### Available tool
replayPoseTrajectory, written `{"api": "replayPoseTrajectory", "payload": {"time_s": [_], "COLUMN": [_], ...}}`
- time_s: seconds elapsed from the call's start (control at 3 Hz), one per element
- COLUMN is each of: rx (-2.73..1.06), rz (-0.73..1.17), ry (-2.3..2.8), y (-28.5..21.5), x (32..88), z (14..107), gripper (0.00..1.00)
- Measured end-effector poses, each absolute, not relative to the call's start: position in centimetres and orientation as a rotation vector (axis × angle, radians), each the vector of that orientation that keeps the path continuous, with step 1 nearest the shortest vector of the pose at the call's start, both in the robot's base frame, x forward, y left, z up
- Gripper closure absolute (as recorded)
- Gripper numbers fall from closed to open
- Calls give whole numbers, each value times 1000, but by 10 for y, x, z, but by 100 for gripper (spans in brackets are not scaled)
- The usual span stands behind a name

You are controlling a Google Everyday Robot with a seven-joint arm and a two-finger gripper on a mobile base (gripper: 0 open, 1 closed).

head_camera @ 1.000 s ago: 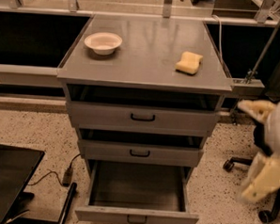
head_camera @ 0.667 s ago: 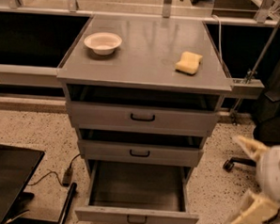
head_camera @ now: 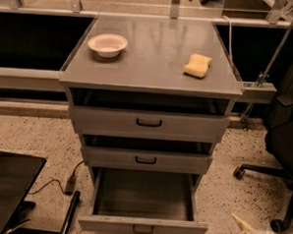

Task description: Close bottom drawer

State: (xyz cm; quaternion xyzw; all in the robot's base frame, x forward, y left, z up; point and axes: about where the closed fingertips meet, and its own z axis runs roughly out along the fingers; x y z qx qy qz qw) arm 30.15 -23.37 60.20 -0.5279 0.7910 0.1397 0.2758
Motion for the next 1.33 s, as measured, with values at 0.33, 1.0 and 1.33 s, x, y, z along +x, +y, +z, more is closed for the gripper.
{"api": "replayPoseTrajectory", "payload": {"time_s": [0.33, 1.0, 1.33], "rx": [-1379, -1381, -1348], "rz": [443, 579, 719], "ry": [2136, 2079, 2035], "y": [-227, -198, -155], "x": [301, 281, 261], "z": [575, 538, 474], "gripper": [0, 0, 0]}}
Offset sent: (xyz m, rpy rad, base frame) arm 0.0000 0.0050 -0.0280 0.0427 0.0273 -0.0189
